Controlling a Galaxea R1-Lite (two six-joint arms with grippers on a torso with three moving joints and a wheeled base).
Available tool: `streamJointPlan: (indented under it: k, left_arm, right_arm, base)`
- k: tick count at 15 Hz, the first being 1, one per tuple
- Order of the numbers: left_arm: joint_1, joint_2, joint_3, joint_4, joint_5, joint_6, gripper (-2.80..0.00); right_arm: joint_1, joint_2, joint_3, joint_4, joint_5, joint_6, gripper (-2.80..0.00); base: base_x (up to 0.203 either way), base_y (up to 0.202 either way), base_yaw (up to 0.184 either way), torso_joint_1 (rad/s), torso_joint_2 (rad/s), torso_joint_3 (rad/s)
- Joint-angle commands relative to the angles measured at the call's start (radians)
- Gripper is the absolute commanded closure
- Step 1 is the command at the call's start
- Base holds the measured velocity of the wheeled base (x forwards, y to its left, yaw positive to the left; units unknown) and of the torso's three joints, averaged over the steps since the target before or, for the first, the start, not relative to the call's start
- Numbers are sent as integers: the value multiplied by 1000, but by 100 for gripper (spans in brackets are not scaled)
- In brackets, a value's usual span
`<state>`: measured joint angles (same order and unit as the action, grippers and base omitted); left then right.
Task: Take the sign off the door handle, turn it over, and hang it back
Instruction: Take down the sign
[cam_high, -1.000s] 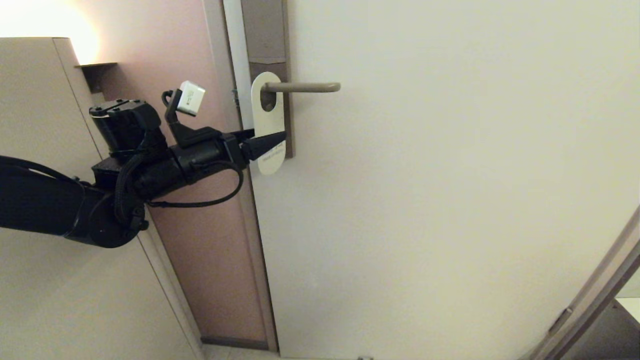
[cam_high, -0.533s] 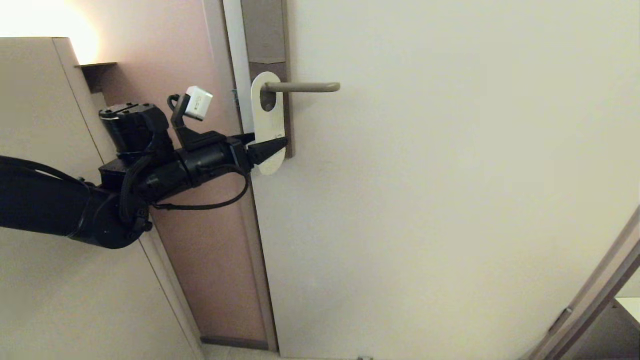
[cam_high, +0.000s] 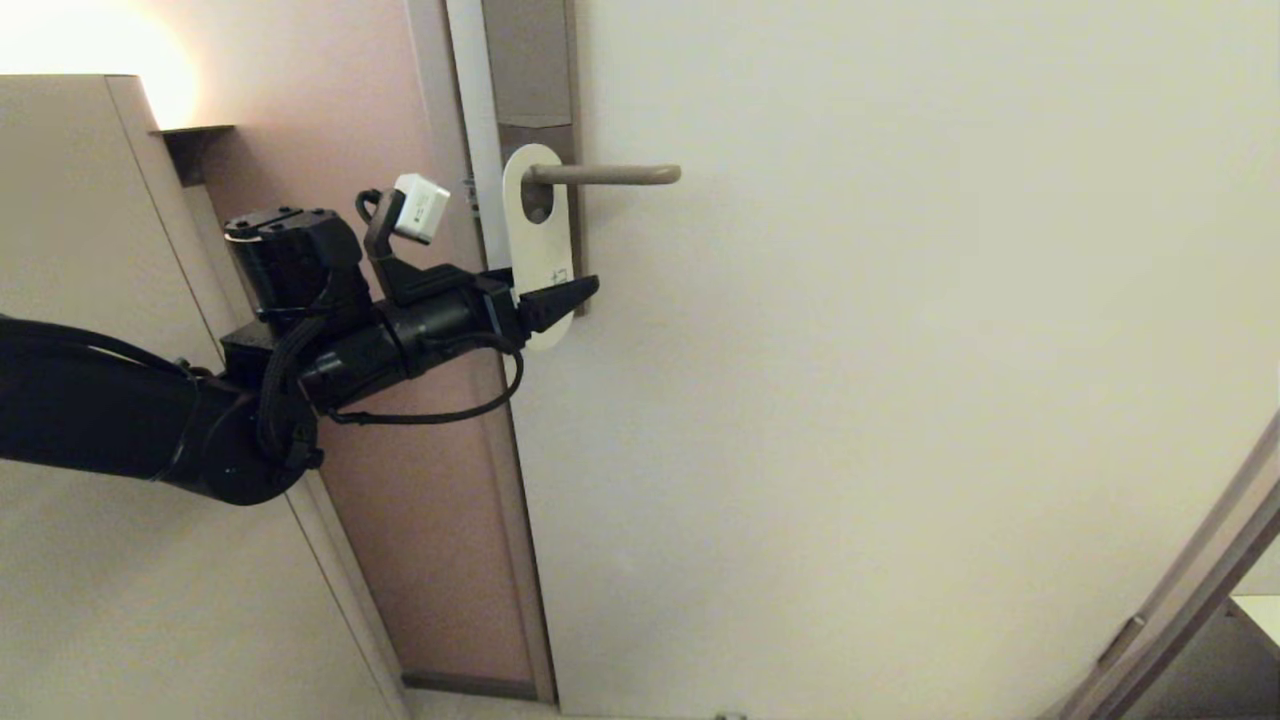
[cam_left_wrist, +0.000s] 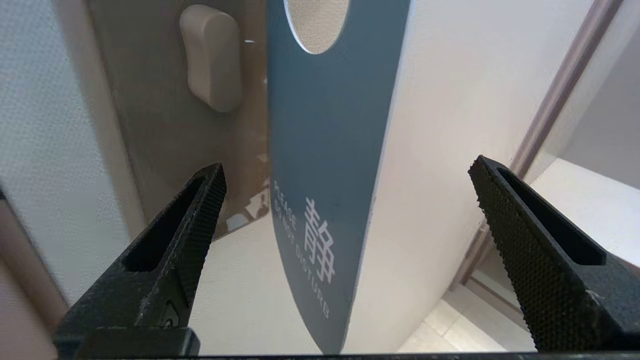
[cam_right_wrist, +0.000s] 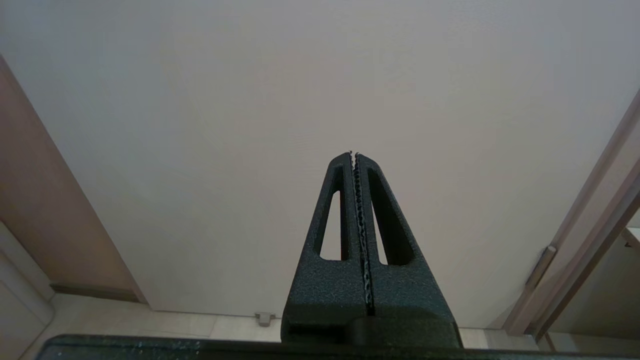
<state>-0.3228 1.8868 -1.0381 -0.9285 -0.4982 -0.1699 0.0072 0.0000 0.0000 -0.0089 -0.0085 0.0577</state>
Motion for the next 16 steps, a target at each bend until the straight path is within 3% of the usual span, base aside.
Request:
streamJointPlan:
  k: [1,9,10,16]
  left_arm:
    - [-1,0,1,-6,8,1,-280]
    - [1,3,0,-9,33,1,-280]
    - [1,3,0,-9,33,3,0]
    - [-1,-5,-2,-7,33,3,0]
  right_arm:
    - [0,1,0,0,-1,1,0]
    - [0,0,0,0,-1,1,0]
    - [0,2,0,0,-1,1,0]
    - [0,1,0,0,0,1,0]
  base:
    - [0,0,0,0,0,0]
    - [0,0,0,0,0,0]
    - [0,0,0,0,0,0]
    - [0,0,0,0,0,0]
